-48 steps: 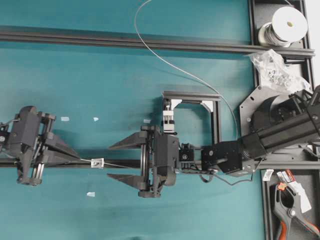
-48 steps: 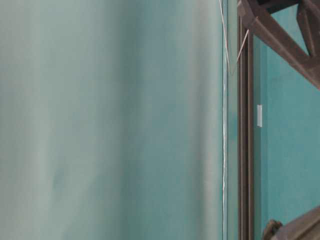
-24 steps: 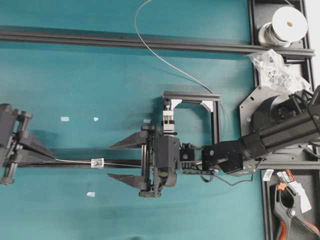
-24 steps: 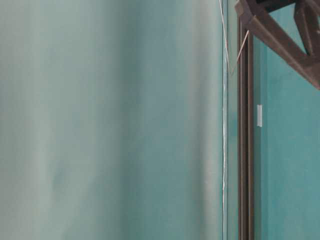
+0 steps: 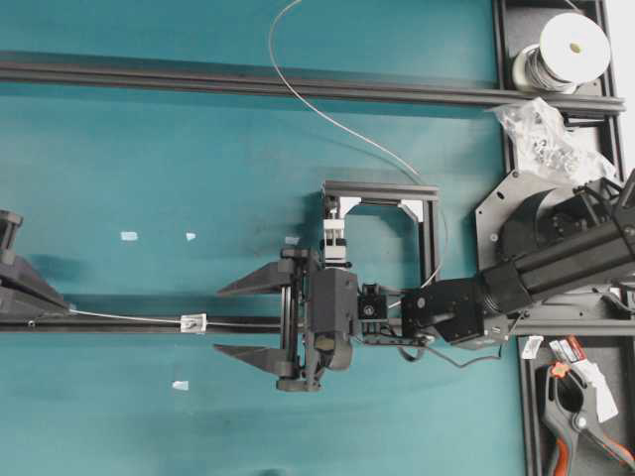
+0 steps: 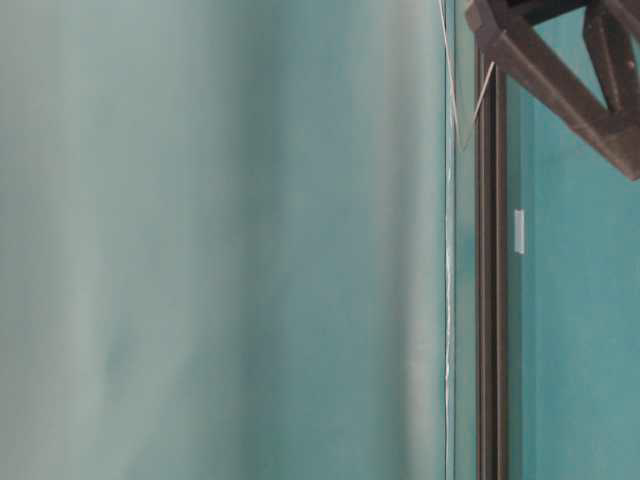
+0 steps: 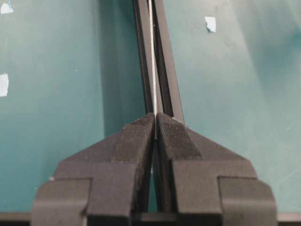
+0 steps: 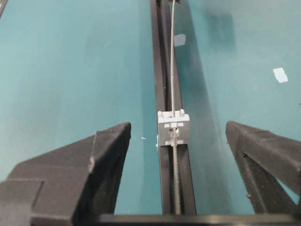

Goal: Insert the wire through the hole in the metal fitting.

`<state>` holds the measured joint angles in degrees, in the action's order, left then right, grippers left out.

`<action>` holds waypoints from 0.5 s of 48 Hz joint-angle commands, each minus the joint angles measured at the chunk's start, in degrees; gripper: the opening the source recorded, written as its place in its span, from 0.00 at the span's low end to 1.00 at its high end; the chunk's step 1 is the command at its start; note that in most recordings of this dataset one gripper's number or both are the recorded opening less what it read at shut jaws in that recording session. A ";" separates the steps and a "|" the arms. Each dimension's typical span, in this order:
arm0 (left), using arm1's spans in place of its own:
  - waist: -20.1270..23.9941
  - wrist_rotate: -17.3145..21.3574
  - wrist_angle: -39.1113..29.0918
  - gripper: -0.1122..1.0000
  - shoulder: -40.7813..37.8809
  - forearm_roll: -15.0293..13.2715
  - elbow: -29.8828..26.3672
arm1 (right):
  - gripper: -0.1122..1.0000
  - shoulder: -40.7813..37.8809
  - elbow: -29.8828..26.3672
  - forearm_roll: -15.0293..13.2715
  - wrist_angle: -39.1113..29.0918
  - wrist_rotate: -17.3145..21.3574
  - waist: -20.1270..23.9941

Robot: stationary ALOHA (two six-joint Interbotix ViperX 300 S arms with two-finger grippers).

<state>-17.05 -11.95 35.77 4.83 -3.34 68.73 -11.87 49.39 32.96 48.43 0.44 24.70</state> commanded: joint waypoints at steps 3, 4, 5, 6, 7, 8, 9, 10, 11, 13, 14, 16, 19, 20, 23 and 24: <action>-0.18 0.00 -0.26 0.01 0.88 0.09 -0.88 | 0.91 1.76 -0.35 -0.18 0.26 -0.09 0.00; -0.26 0.00 -0.26 0.01 0.88 0.00 -0.97 | 0.91 1.76 -0.35 -0.18 0.26 -0.09 0.00; -0.18 0.00 -0.26 0.01 0.79 0.00 -1.05 | 0.91 1.76 -0.44 -0.18 0.26 -0.09 0.00; -0.26 0.00 -0.26 0.01 0.79 0.09 -1.05 | 0.91 1.85 -0.44 -0.18 0.26 -0.09 0.00; -0.26 0.00 -0.26 0.01 0.70 0.00 -1.05 | 0.91 1.76 -0.35 -0.18 0.26 -0.09 0.00; -0.26 0.00 -0.26 0.01 0.70 0.09 -1.05 | 0.91 1.76 -0.35 -0.18 0.26 -0.09 0.00; -0.26 0.00 -0.26 0.01 0.70 0.00 -1.05 | 0.91 1.85 -0.44 -0.18 0.26 -0.09 0.00; -0.26 -0.09 -0.26 0.01 0.70 0.00 -1.05 | 0.91 1.76 -0.44 -0.18 0.18 -0.09 0.00; -0.26 0.00 -0.26 0.01 0.70 0.00 -1.05 | 0.91 1.85 -0.44 -0.18 0.26 -0.09 0.00; -0.26 -0.09 -0.26 0.01 0.62 0.00 -1.05 | 0.91 1.76 -0.44 -0.18 0.26 -0.09 0.00; -0.18 0.00 -0.26 0.01 0.62 0.00 -1.14 | 0.91 1.76 -0.35 -0.18 0.26 -0.09 -0.09; -0.18 0.00 -0.26 0.01 0.62 0.00 -1.14 | 0.91 1.76 -0.35 -0.18 0.26 -0.09 0.00; -0.18 0.00 -0.26 0.02 0.62 0.00 -1.05 | 0.91 1.76 -0.35 -0.18 0.18 -0.09 0.00; -0.18 0.00 -0.26 0.02 0.53 0.00 -1.05 | 0.91 1.85 -0.35 -0.18 0.18 -0.09 0.00; -0.18 0.00 -0.26 0.06 0.53 0.00 -0.97 | 0.91 1.76 -0.35 -0.18 0.26 -0.09 0.00; -0.09 0.00 -0.26 0.08 0.44 0.00 -0.97 | 0.91 1.76 -0.35 -0.18 0.18 -0.09 0.00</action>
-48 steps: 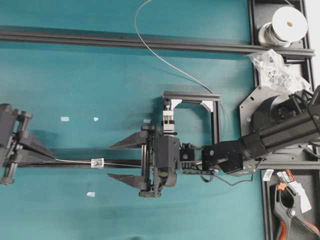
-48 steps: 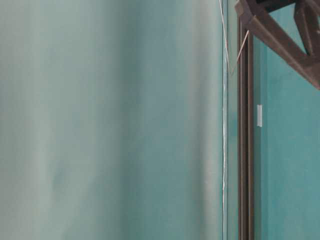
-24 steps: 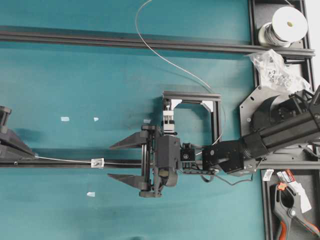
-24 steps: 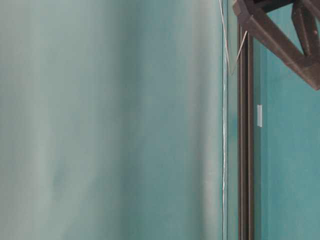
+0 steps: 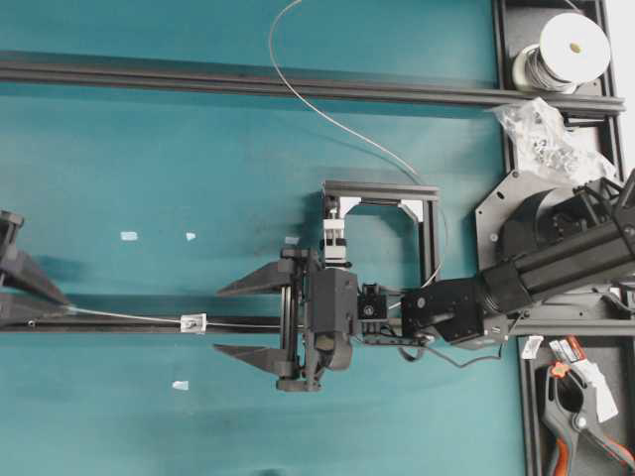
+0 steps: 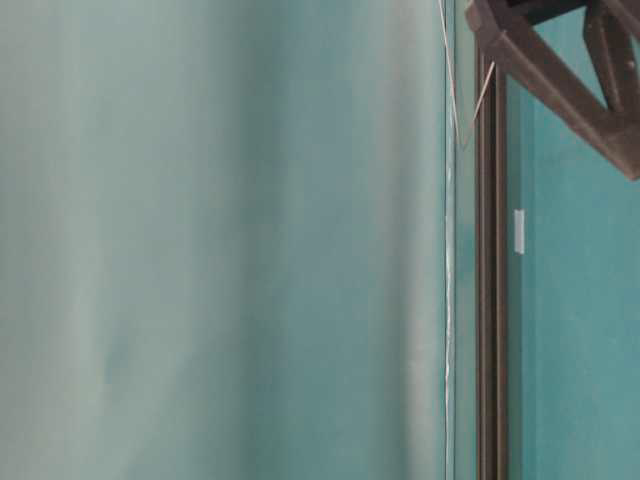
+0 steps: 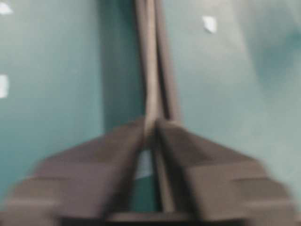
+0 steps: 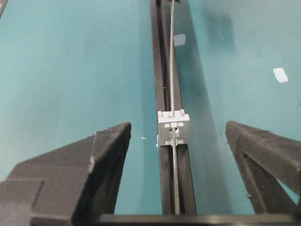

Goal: Insert the wire through the hole in the metal fitting.

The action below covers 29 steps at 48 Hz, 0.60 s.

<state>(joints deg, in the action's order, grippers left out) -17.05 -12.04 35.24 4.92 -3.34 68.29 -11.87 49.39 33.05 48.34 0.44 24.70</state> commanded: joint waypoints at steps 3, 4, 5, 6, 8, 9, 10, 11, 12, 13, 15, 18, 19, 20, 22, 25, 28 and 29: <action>-0.09 0.09 0.26 0.16 0.26 0.00 -0.53 | 0.91 1.76 -0.35 -0.26 0.26 -0.09 0.00; 0.00 0.09 0.26 0.19 0.18 0.00 -0.53 | 0.91 1.85 -0.35 -0.26 0.35 -0.09 0.00; 0.00 0.09 0.26 0.23 0.09 0.00 -0.44 | 0.91 1.76 -0.35 -0.26 0.26 -0.09 0.00; 0.09 0.09 0.26 0.27 0.00 0.00 -0.53 | 0.91 1.76 -0.35 -0.26 0.26 -0.09 0.00; 0.09 0.09 0.26 0.36 -0.18 0.00 -0.44 | 0.91 1.85 -0.44 -0.26 0.26 -0.09 0.00; 0.09 0.09 0.26 0.42 -0.26 0.00 -0.44 | 0.91 1.76 -0.35 -0.26 0.26 -0.09 0.00; 0.18 0.09 0.26 0.47 -0.35 0.00 -0.44 | 0.91 1.85 -0.35 -0.26 0.26 -0.09 0.00; 0.18 0.09 0.26 0.53 -0.44 0.00 -0.44 | 0.91 1.85 -0.44 -0.26 0.26 -0.09 0.00; 0.18 0.09 0.26 0.59 -0.53 0.00 -0.44 | 0.91 1.76 -0.35 -0.26 0.18 -0.09 0.00; 0.18 0.09 0.26 0.64 -0.62 0.00 -0.44 | 0.91 1.76 -0.35 -0.35 0.18 -0.09 0.00; 0.26 0.09 0.26 0.75 -0.79 0.00 -0.53 | 0.91 1.76 -0.35 -0.26 0.09 -0.09 0.00; 0.26 0.09 0.26 0.85 -0.88 0.00 -0.62 | 0.91 1.76 -0.44 -0.26 0.00 -0.09 0.00; 0.26 0.09 0.26 0.85 -0.88 0.00 -0.62 | 0.91 1.76 -0.44 -0.26 0.00 -0.09 0.00; 0.26 0.09 0.26 0.85 -0.97 0.00 -0.70 | 0.91 1.85 -0.44 -0.26 -0.09 -0.09 0.00; 0.26 0.09 0.26 0.85 -0.97 0.00 -0.70 | 0.91 1.76 -0.44 -0.26 -0.09 -0.09 0.00; 0.44 0.09 0.26 0.85 -0.97 0.00 -0.70 | 0.91 1.76 -0.44 -0.26 -0.09 -0.09 0.00; 0.44 0.09 0.26 0.85 -0.97 0.00 -0.70 | 0.91 1.76 -0.44 -0.26 -0.09 -0.09 0.00; 0.44 0.00 0.26 0.85 -0.88 0.00 -0.70 | 0.91 1.85 -0.44 -0.26 -0.09 -0.09 0.00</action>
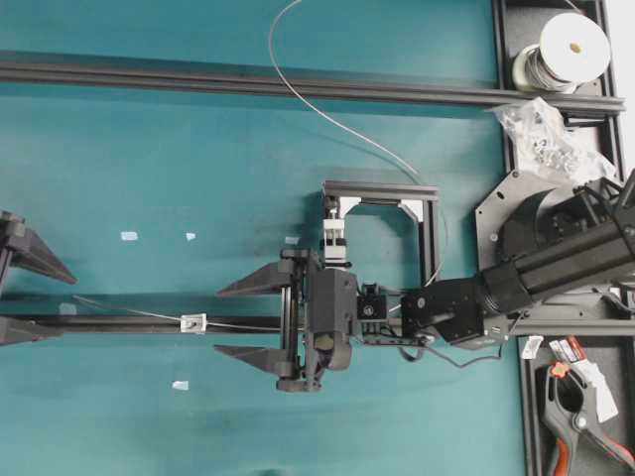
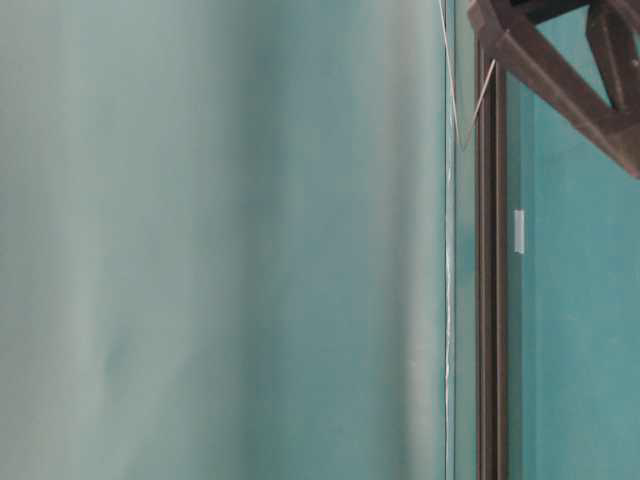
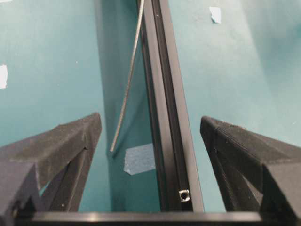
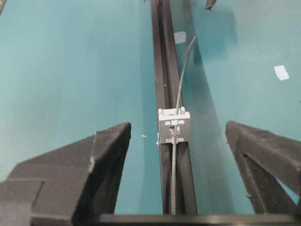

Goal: Insert the wire through the hole in the metal fitting.

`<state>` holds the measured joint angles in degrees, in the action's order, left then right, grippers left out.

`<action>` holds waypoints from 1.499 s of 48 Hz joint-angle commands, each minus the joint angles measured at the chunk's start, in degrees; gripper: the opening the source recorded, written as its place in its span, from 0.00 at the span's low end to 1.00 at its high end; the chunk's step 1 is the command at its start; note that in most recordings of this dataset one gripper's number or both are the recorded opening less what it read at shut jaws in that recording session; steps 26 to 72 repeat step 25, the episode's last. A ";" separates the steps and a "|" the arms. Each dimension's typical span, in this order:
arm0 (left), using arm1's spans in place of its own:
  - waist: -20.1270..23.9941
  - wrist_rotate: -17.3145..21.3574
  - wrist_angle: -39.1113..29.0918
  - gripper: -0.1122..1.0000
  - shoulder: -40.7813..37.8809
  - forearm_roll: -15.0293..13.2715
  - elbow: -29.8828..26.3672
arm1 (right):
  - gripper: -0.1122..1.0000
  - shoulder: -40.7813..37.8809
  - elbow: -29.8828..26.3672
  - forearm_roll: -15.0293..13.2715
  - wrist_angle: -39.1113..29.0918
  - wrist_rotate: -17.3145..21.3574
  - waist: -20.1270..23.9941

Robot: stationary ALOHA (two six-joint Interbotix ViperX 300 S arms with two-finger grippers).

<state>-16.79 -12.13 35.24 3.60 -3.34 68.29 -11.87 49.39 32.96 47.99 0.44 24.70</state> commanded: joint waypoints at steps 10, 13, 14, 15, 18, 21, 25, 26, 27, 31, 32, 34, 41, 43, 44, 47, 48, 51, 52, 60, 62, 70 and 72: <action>0.88 0.18 0.35 0.85 0.53 0.00 -0.88 | 0.91 1.76 -0.44 -0.18 0.26 -0.09 0.00; 1.32 0.18 0.35 0.85 0.70 0.00 -0.88 | 0.91 1.76 -0.44 -0.18 0.26 -0.18 0.00; 1.41 0.18 0.26 0.85 0.79 0.00 -0.88 | 0.91 1.85 -0.44 -0.18 0.26 -0.18 0.00; 1.49 0.18 0.26 0.85 0.79 0.00 -0.88 | 0.91 1.85 -0.35 -0.18 0.26 -0.26 0.00; 1.85 0.26 0.26 0.85 0.97 0.00 -0.88 | 0.91 1.76 -0.35 -0.18 0.26 -0.44 0.00; 2.02 0.26 0.35 0.85 1.05 0.00 -0.79 | 0.91 1.93 -0.35 -0.18 0.26 -1.05 0.00; 2.11 0.35 0.26 0.85 1.14 0.09 -0.79 | 0.91 2.55 0.09 -0.18 0.26 -2.20 0.00; 2.11 0.35 0.26 0.85 1.14 0.09 -0.79 | 0.91 2.55 0.09 -0.18 0.26 -2.20 0.00; 2.11 0.35 0.26 0.85 1.14 0.09 -0.79 | 0.91 2.55 0.09 -0.18 0.26 -2.20 0.00; 2.11 0.35 0.26 0.85 1.14 0.09 -0.79 | 0.91 2.55 0.09 -0.18 0.26 -2.20 0.00; 2.11 0.35 0.26 0.85 1.14 0.09 -0.79 | 0.91 2.55 0.09 -0.18 0.26 -2.20 0.00; 2.11 0.35 0.26 0.85 1.14 0.09 -0.79 | 0.91 2.55 0.09 -0.18 0.26 -2.20 0.00; 2.11 0.35 0.26 0.85 1.14 0.09 -0.79 | 0.91 2.55 0.09 -0.18 0.26 -2.20 0.00; 2.11 0.35 0.26 0.85 1.14 0.09 -0.79 | 0.91 2.55 0.09 -0.18 0.26 -2.20 0.00; 2.11 0.35 0.26 0.85 1.14 0.09 -0.79 | 0.91 2.55 0.09 -0.18 0.26 -2.20 0.00; 2.11 0.35 0.26 0.85 1.14 0.09 -0.79 | 0.91 2.55 0.09 -0.18 0.26 -2.20 0.00; 2.11 0.35 0.26 0.85 1.14 0.09 -0.79 | 0.91 2.55 0.09 -0.18 0.26 -2.20 0.00; 2.11 0.35 0.26 0.85 1.14 0.09 -0.79 | 0.91 2.55 0.09 -0.18 0.26 -2.20 0.00; 2.11 0.35 0.26 0.85 1.14 0.09 -0.79 | 0.91 2.55 0.09 -0.18 0.26 -2.20 0.00; 2.11 0.35 0.26 0.85 1.14 0.09 -0.79 | 0.91 2.55 0.09 -0.18 0.26 -2.20 0.00; 2.11 0.35 0.26 0.85 1.14 0.09 -0.79 | 0.91 2.55 0.09 -0.18 0.26 -2.20 0.00; 2.11 0.35 0.26 0.85 1.14 0.09 -0.79 | 0.91 2.55 0.09 -0.18 0.26 -2.20 0.00; 2.11 0.35 0.26 0.85 1.14 0.09 -0.79 | 0.91 2.55 0.09 -0.18 0.26 -2.20 0.00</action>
